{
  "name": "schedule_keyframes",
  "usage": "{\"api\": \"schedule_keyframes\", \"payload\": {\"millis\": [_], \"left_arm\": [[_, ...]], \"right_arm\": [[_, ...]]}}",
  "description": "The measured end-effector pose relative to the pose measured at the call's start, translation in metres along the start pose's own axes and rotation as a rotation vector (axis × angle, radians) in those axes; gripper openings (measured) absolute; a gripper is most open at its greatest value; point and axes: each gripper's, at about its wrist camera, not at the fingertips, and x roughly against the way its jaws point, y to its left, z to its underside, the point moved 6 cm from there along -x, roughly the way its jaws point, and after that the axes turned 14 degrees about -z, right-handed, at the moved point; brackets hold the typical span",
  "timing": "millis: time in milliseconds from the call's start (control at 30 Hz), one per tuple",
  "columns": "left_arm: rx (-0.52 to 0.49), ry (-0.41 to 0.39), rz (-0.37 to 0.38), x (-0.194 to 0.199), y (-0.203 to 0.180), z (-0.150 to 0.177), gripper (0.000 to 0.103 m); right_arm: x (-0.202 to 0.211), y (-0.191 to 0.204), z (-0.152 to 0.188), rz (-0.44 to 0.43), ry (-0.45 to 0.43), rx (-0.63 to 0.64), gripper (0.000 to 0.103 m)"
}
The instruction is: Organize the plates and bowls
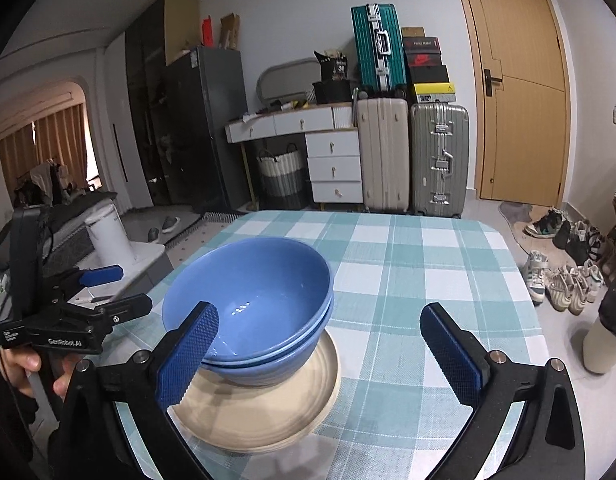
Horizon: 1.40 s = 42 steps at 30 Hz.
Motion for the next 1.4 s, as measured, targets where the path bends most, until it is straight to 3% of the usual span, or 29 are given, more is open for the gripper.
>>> {"api": "schedule_keyframes", "payload": {"millis": [500,900,1167,1400], "left_arm": [[0.063,-0.153,0.008,0.004,0.031,0.027,0.103],[0.105,-0.194,0.009,-0.006,0.030,0.047,0.103],[0.051,-0.211,-0.013,-0.013,0.022,0.055,0.103],[0.072,-0.222,0.015,-0.012,0.030,0.053,0.103]], "right_arm": [[0.006,-0.009,0.036,-0.071,-0.049,0.061,0.103],[0.013,-0.021,0.063,-0.031,-0.061,0.128,0.103],[0.012,-0.031,0.064,-0.059,-0.087,0.121,0.103],[0.009,-0.020,0.065,-0.098,-0.089,0.154,0.103]]}}
